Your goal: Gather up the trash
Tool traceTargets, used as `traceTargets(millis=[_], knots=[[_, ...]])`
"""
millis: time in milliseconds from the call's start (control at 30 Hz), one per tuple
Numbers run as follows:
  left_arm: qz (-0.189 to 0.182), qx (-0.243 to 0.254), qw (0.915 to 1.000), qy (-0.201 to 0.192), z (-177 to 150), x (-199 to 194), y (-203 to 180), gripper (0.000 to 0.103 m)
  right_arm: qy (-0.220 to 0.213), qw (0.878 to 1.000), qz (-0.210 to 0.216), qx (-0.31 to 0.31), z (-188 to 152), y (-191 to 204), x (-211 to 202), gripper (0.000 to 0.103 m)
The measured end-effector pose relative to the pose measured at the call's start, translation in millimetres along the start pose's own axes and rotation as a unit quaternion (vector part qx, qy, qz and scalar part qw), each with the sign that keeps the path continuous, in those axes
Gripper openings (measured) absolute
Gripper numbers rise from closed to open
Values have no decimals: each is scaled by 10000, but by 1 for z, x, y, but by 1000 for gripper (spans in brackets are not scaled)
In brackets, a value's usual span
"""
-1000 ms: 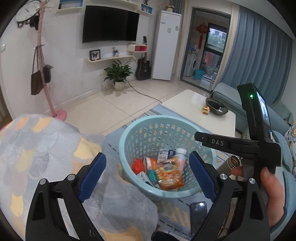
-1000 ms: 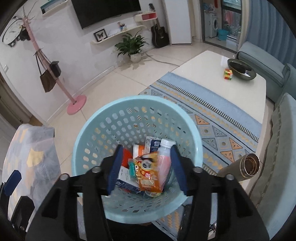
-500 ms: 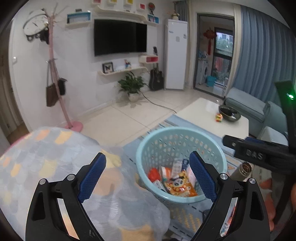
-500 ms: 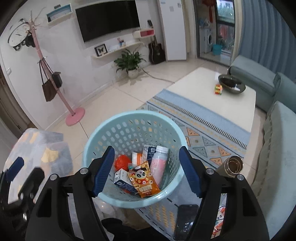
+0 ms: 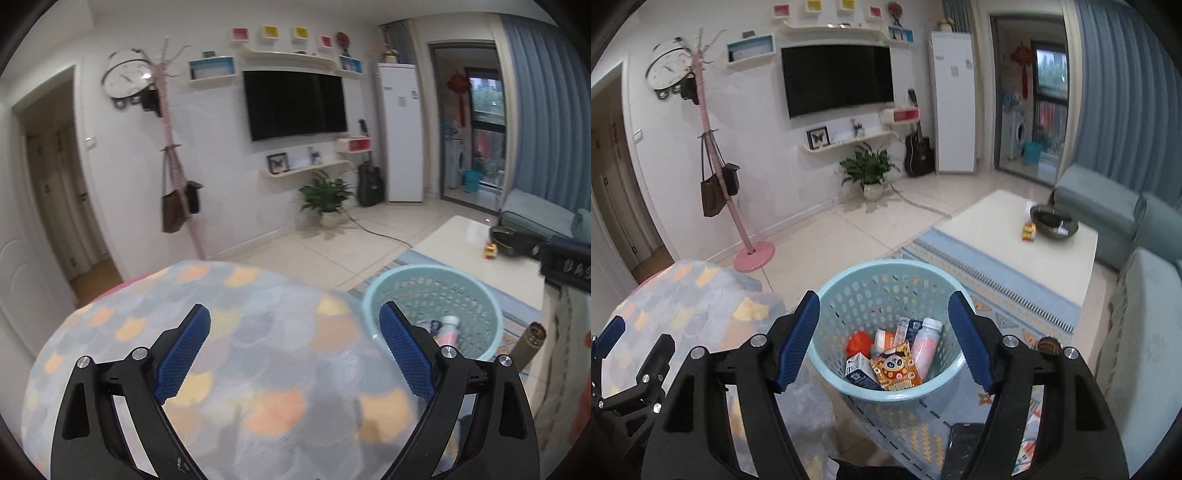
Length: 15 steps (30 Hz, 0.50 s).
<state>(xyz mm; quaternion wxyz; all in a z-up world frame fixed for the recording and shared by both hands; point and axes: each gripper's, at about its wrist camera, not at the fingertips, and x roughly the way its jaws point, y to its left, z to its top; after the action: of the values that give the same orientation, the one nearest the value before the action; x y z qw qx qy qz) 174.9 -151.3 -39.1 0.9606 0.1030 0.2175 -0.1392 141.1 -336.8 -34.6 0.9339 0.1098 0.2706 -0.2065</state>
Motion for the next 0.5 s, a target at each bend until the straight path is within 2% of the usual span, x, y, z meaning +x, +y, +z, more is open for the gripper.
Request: traceTargets(millis=[67, 133, 300, 400, 500], knots=[[470, 61, 9987, -187, -10, -8, 5, 91, -181, 9997, -89, -123, -3, 8, -11, 68], [656, 43, 9974, -303, -17, -11, 10, 94, -441, 9982, -284, -275, -7, 17, -23, 70], [449, -232, 9981, -352, -26, -13, 22, 94, -764, 9955, -384, -419, -20, 30, -44, 72], [268, -322, 9989, -224, -28, -10, 25, 94, -864, 9945, -432, -409, -25, 29, -50, 72], [481, -324, 9979, -285, -30, -13, 28, 95, -930, 9943, -420, -317, -32, 28, -55, 74]])
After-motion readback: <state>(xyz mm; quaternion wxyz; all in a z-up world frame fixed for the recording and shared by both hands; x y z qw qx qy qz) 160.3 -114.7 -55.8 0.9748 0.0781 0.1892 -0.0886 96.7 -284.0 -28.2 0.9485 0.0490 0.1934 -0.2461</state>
